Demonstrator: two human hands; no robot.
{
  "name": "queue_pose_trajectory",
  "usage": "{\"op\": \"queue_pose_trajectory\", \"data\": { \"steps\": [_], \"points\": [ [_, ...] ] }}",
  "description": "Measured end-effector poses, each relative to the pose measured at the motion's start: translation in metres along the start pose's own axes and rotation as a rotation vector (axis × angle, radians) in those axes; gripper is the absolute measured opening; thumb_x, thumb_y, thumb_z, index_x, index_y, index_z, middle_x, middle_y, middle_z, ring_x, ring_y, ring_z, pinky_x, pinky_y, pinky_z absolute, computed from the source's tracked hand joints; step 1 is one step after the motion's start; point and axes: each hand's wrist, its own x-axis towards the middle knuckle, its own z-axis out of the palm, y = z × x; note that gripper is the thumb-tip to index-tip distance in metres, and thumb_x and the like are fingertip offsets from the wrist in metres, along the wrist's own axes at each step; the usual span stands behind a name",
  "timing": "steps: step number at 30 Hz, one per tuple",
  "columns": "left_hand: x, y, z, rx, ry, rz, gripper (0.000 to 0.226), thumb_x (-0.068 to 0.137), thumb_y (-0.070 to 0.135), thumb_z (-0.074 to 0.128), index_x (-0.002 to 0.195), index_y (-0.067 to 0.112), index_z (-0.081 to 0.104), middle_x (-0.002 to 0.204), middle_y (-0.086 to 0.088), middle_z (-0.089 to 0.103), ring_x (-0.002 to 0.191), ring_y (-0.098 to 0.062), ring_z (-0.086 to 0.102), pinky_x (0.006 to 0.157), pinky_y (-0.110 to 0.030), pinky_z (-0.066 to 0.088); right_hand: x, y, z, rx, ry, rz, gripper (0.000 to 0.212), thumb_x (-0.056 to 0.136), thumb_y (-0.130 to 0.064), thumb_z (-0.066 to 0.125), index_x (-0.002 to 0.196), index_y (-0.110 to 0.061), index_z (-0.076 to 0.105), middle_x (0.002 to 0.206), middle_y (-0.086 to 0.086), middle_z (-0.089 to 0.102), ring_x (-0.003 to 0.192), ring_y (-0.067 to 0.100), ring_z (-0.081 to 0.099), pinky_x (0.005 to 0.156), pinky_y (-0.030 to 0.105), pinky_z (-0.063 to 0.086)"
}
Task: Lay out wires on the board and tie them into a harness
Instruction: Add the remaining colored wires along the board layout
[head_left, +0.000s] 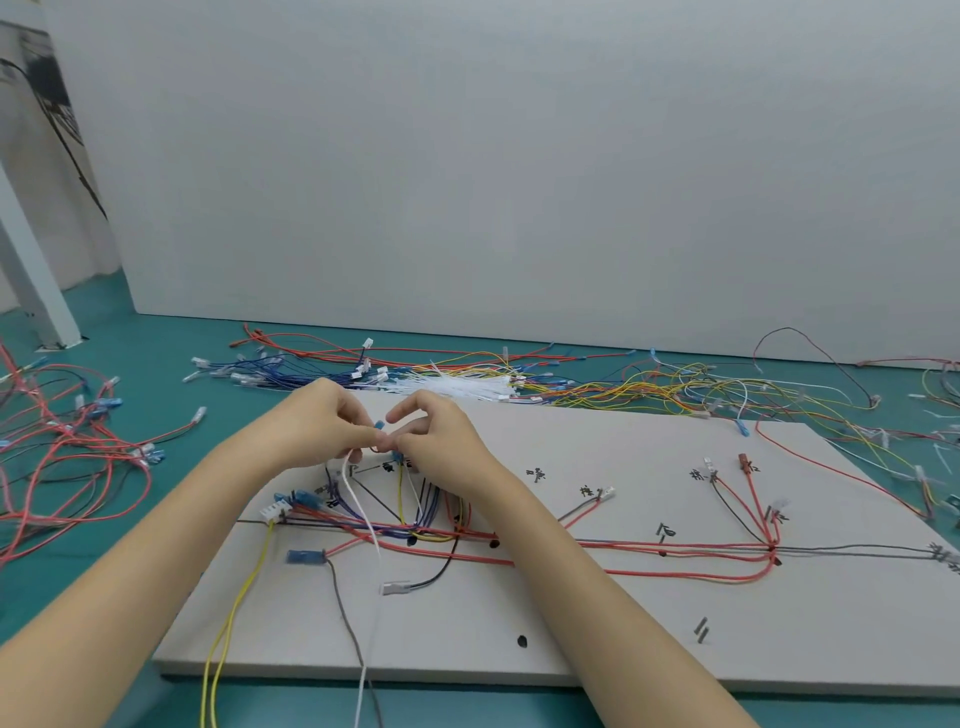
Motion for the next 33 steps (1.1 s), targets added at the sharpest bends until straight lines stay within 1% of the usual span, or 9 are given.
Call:
{"op": "queue_pose_trajectory", "data": {
  "steps": [5,8,10,13,17,21,25,29,33],
  "points": [
    [0.004,-0.005,0.002,0.063,0.105,-0.044,0.019,0.084,0.030,0.073,0.067,0.022,0.072,0.084,0.003,0.070,0.079,-0.017,0.061,0.062,-0.027,0.042,0.000,-0.002,-0.004,0.026,-0.028,0.041,0.021,0.084,-0.005,0.055,0.097,-0.021,0.058,0.087,0.004,0.076,0.079,0.016,0.063,0.077,0.039,0.052],
    [0.007,-0.011,0.003,0.124,0.077,-0.120,0.018,0.086,0.038,0.071,0.072,0.025,0.073,0.096,0.001,0.070,0.095,-0.025,0.060,0.089,-0.041,0.049,-0.003,-0.005,-0.007,0.063,-0.045,0.058,0.026,0.086,-0.002,0.047,0.104,-0.018,0.057,0.090,0.006,0.075,0.086,0.023,0.065,0.074,0.038,0.053],
    [0.007,-0.017,0.004,0.158,0.072,-0.175,0.021,0.086,0.043,0.068,0.075,0.026,0.073,0.100,0.000,0.069,0.108,-0.029,0.056,0.099,-0.048,0.043,-0.008,-0.007,-0.007,0.113,-0.011,0.061,0.029,0.087,-0.002,0.039,0.105,-0.018,0.055,0.089,0.006,0.072,0.078,0.020,0.062,0.069,0.035,0.053],
    [0.009,-0.024,0.007,0.169,0.092,-0.251,0.025,0.087,0.047,0.066,0.080,0.024,0.074,0.104,-0.001,0.067,0.120,-0.031,0.042,0.101,-0.042,0.036,-0.018,-0.011,-0.004,0.143,0.105,0.037,0.024,0.088,-0.005,0.040,0.091,-0.022,0.055,0.083,0.008,0.067,0.066,0.017,0.058,0.062,0.035,0.051],
    [0.009,-0.027,0.012,0.144,0.139,-0.338,0.022,0.080,0.043,0.068,0.080,0.021,0.071,0.092,-0.003,0.064,0.113,-0.028,0.033,0.084,-0.038,0.028,-0.040,-0.020,0.005,-0.008,0.050,0.004,0.013,0.086,-0.019,0.053,0.076,-0.013,0.058,0.069,0.009,0.066,0.050,0.015,0.054,0.053,0.028,0.046],
    [0.009,-0.027,0.007,0.043,0.098,-0.355,0.033,0.047,0.047,0.066,0.066,0.020,0.070,0.084,0.000,0.066,0.108,-0.030,0.046,0.099,-0.041,0.040,-0.066,-0.031,0.023,-0.275,0.014,-0.062,0.041,0.083,-0.042,0.059,0.059,-0.008,0.056,0.056,0.008,0.059,0.054,0.018,0.048,0.056,0.034,0.044],
    [0.008,-0.025,0.005,-0.011,0.080,-0.350,0.020,0.040,0.042,0.067,0.053,0.028,0.072,0.078,-0.001,0.069,0.105,-0.032,0.052,0.100,-0.045,0.041,-0.085,-0.044,0.034,-0.467,0.050,-0.099,0.055,0.081,-0.057,0.051,0.051,-0.011,0.050,0.047,0.001,0.049,0.055,0.016,0.049,0.054,0.029,0.038],
    [0.009,-0.026,0.005,-0.055,0.092,-0.370,0.021,0.049,0.036,0.076,0.056,0.017,0.072,0.084,-0.006,0.069,0.102,-0.033,0.055,0.096,-0.045,0.046,-0.094,-0.058,0.035,-0.044,-0.114,0.062,0.060,0.092,-0.050,0.029,0.068,-0.012,0.069,0.061,0.006,0.067,0.065,0.020,0.060,0.072,0.035,0.048],
    [0.012,-0.028,0.006,-0.107,0.119,-0.392,0.017,0.068,0.023,0.079,0.059,0.013,0.070,0.077,-0.008,0.067,0.088,-0.032,0.056,0.076,-0.037,0.046,-0.100,-0.064,0.031,0.347,-0.265,0.189,0.039,0.099,-0.033,0.035,0.091,-0.007,0.063,0.052,0.001,0.063,0.037,0.011,0.048,0.039,0.019,0.035]
  ]
}}
